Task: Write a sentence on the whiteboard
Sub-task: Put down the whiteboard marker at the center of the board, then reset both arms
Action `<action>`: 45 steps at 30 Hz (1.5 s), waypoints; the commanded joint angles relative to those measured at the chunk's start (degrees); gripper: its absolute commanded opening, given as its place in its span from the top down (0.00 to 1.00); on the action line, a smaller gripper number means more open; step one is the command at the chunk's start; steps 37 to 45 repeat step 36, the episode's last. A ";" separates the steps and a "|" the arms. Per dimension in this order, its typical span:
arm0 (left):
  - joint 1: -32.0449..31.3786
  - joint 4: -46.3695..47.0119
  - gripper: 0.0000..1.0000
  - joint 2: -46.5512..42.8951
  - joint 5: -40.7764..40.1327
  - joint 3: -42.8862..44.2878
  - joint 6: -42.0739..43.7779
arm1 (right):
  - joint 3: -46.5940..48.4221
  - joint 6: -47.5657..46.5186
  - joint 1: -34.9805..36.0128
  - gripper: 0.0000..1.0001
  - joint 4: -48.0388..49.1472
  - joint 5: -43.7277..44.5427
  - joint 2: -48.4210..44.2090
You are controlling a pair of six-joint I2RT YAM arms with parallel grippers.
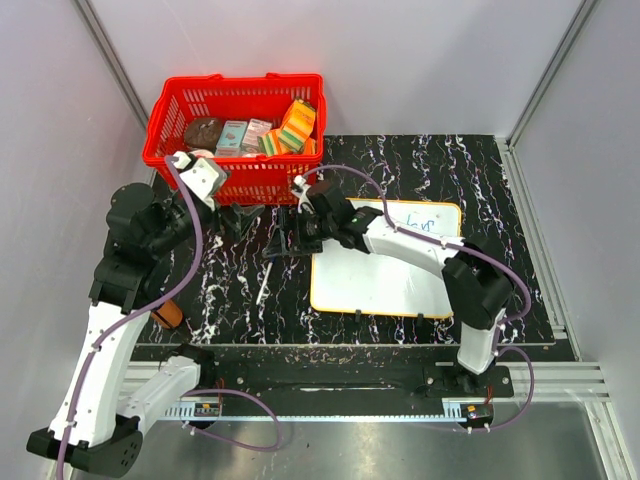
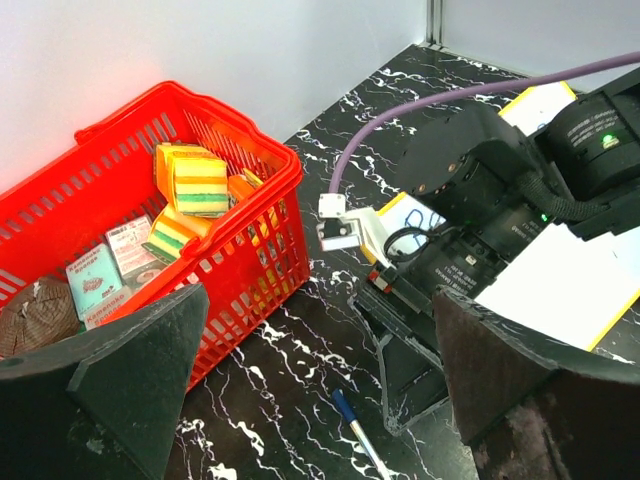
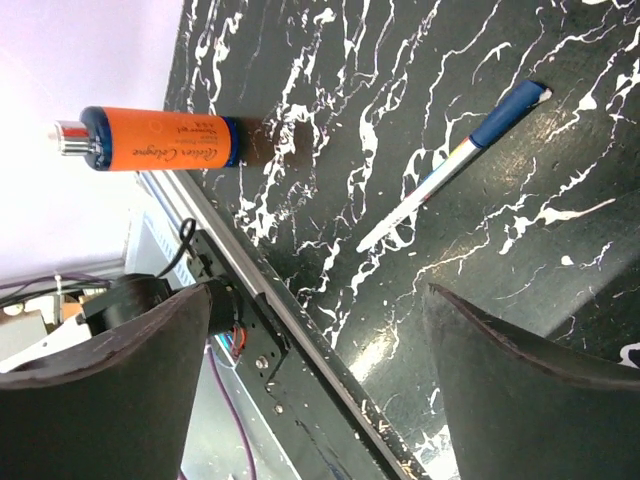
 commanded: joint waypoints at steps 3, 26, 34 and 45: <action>0.04 0.64 0.01 -0.90 -0.02 -0.92 0.46 | 0.07 -0.05 -0.04 0.04 3.07 2.56 -9.04; -0.05 14.44 0.01 -0.46 -12.13 -15.93 -4.98 | -34.55 -42.66 -0.13 0.00 7.82 78.84 -80.41; 0.04 20.07 0.01 1.74 -17.68 -19.81 -6.75 | -45.72 -55.59 -0.13 0.00 21.96 79.29 -79.72; 0.04 20.42 0.01 2.35 -19.52 -20.34 -7.19 | -48.27 -56.39 -0.31 0.00 25.37 79.64 -78.66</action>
